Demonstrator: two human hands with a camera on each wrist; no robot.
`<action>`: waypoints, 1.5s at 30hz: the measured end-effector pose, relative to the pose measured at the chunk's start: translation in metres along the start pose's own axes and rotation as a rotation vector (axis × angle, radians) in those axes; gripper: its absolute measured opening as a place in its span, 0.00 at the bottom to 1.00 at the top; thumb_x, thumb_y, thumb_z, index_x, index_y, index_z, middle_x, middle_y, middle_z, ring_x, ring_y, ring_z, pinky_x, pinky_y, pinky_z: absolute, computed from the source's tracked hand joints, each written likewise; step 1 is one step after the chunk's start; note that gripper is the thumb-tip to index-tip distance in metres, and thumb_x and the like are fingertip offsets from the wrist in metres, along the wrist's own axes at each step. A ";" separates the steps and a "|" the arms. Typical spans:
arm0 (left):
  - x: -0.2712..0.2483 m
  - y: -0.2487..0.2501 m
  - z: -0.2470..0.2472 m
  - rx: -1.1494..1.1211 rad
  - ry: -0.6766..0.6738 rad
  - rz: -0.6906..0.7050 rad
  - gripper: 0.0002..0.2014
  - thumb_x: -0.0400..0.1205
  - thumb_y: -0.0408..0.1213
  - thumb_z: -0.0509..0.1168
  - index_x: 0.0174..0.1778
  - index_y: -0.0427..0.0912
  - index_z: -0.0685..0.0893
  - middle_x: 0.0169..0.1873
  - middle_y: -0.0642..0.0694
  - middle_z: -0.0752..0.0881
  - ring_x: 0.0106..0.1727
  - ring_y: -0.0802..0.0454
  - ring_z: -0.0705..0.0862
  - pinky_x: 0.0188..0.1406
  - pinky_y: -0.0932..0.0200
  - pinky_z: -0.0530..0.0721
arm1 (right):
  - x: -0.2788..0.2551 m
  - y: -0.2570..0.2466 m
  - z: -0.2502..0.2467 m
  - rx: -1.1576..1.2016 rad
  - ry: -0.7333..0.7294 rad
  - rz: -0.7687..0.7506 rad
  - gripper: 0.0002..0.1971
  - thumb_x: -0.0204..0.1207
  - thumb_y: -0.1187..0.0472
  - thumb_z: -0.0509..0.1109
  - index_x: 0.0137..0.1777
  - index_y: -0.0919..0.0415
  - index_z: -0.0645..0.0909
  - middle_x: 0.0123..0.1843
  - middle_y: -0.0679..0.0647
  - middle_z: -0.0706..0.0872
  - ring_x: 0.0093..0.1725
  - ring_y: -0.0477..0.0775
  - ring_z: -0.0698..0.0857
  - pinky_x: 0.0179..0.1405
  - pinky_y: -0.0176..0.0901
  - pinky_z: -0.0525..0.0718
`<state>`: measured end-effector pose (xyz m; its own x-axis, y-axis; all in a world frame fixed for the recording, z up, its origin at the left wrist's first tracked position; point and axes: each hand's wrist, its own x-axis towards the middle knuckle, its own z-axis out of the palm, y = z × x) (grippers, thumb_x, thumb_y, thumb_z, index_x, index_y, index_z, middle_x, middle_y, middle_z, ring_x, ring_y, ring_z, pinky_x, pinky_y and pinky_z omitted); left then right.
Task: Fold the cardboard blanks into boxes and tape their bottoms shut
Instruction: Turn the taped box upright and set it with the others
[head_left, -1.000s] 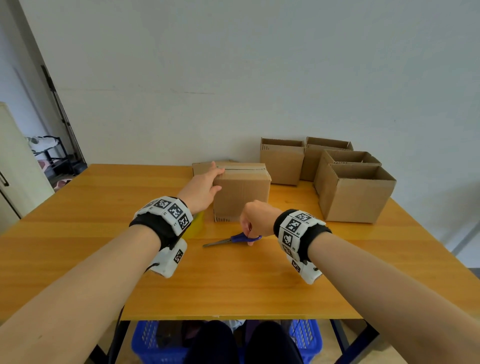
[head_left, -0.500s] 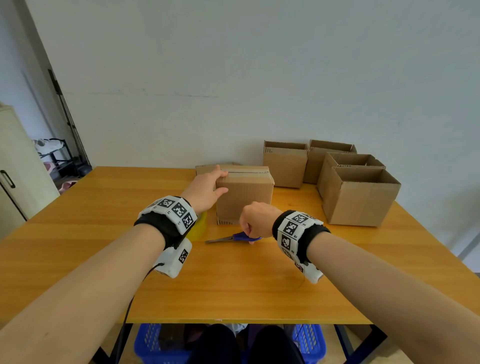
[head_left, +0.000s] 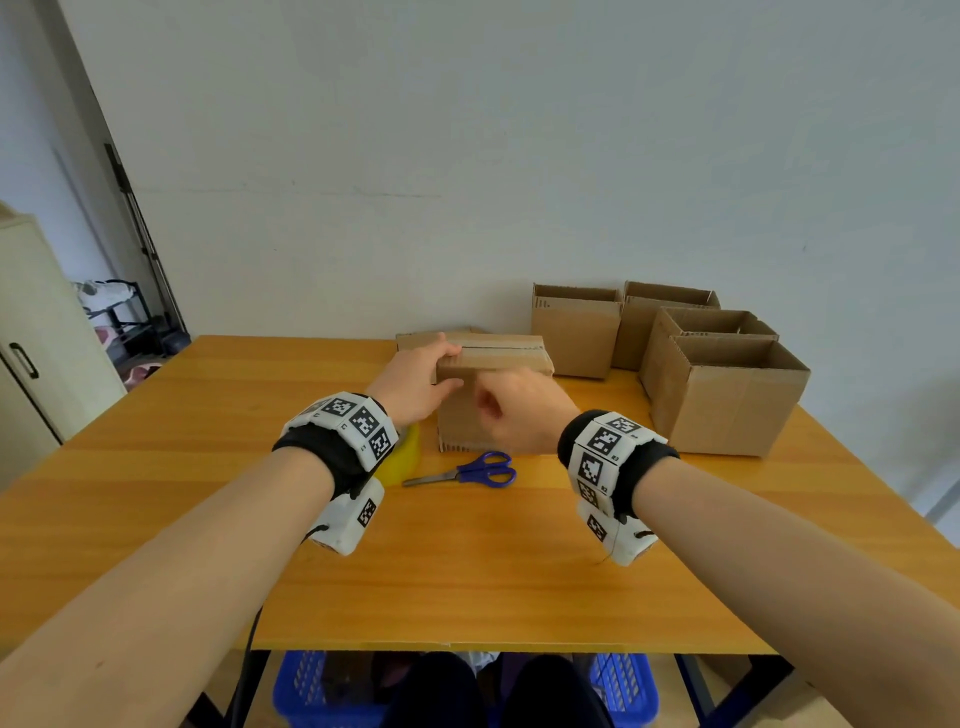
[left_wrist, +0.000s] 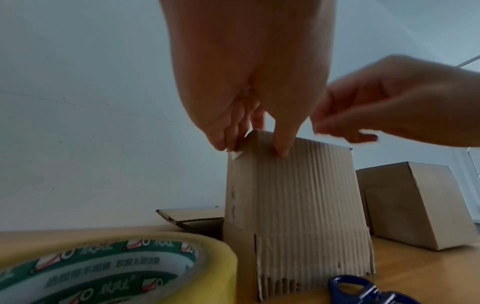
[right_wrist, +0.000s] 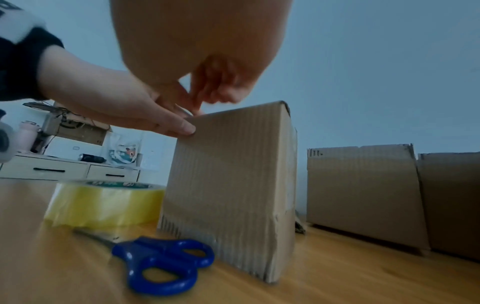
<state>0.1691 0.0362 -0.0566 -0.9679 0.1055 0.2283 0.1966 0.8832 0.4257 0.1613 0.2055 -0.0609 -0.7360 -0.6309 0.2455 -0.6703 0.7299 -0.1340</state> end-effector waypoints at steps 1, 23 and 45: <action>0.001 0.000 0.000 0.000 0.008 -0.001 0.24 0.83 0.42 0.65 0.75 0.43 0.72 0.79 0.44 0.67 0.64 0.42 0.82 0.65 0.58 0.73 | 0.002 0.000 -0.002 -0.025 0.150 0.004 0.08 0.80 0.58 0.60 0.51 0.59 0.80 0.46 0.53 0.84 0.42 0.55 0.83 0.40 0.49 0.84; 0.004 0.008 0.000 -0.025 0.023 -0.036 0.22 0.84 0.46 0.62 0.71 0.38 0.74 0.68 0.42 0.80 0.67 0.47 0.78 0.64 0.56 0.75 | 0.000 0.033 -0.002 0.181 0.015 0.305 0.32 0.87 0.45 0.48 0.84 0.63 0.52 0.86 0.57 0.51 0.84 0.54 0.52 0.81 0.45 0.54; 0.033 0.036 -0.016 -0.397 -0.060 -0.466 0.15 0.87 0.36 0.52 0.41 0.34 0.78 0.48 0.31 0.80 0.50 0.38 0.82 0.40 0.52 0.81 | 0.016 0.034 -0.023 0.969 0.004 0.834 0.37 0.82 0.37 0.52 0.79 0.67 0.61 0.71 0.67 0.76 0.64 0.67 0.81 0.66 0.61 0.80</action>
<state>0.1471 0.0647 -0.0200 -0.9709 -0.2152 -0.1048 -0.2170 0.6066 0.7648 0.1287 0.2264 -0.0395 -0.9659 -0.0744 -0.2480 0.1968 0.4116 -0.8899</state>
